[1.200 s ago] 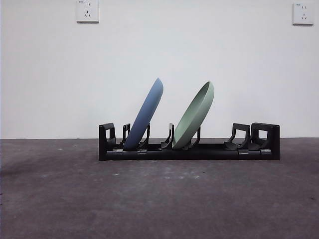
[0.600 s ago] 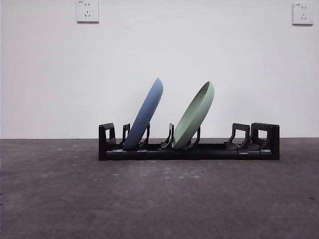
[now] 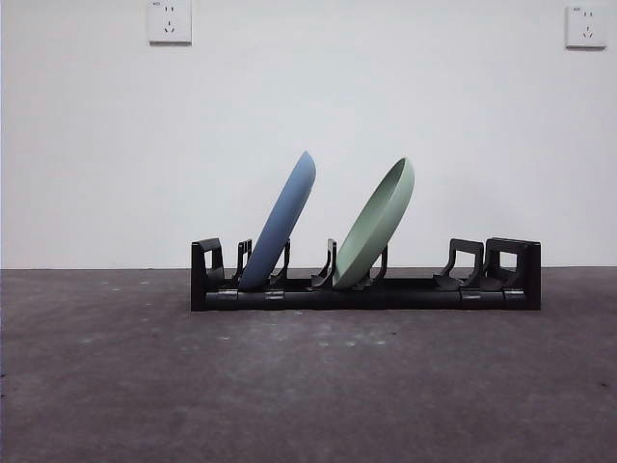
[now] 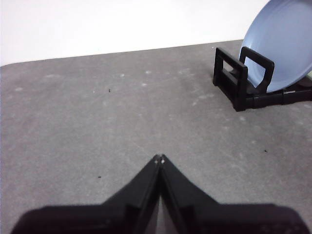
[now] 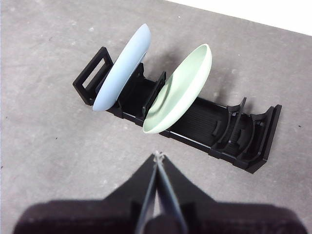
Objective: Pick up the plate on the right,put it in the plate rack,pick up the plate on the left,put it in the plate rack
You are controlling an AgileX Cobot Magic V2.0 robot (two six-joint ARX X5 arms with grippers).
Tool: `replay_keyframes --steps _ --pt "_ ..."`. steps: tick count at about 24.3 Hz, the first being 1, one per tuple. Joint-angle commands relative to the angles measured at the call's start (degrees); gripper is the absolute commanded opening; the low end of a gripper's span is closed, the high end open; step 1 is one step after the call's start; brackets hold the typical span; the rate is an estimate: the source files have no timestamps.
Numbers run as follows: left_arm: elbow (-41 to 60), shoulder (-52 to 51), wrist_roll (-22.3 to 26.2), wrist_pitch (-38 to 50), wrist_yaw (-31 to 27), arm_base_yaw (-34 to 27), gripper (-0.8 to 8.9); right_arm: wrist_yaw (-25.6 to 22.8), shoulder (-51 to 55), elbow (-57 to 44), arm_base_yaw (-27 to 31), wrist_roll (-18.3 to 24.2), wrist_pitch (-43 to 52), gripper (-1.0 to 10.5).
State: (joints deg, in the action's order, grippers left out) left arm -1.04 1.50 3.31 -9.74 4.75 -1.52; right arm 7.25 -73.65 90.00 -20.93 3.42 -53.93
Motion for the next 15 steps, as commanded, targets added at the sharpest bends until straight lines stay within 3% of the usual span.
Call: replay_keyframes --steps 1,8,12,15 --pt "0.6 0.7 -0.7 0.4 0.2 -0.2 -0.04 -0.2 -0.1 -0.3 0.0 -0.4 0.4 0.0" --pt "0.6 3.0 -0.7 0.4 0.2 -0.2 -0.04 -0.3 -0.1 -0.3 0.0 0.1 0.4 0.0" --pt "0.6 3.8 -0.7 0.4 0.2 -0.2 -0.04 -5.9 3.9 -0.3 2.6 3.3 0.7 0.0" --pt "0.6 4.3 -0.7 0.4 0.2 -0.2 -0.04 -3.7 10.1 -0.3 5.0 3.0 3.3 0.0"
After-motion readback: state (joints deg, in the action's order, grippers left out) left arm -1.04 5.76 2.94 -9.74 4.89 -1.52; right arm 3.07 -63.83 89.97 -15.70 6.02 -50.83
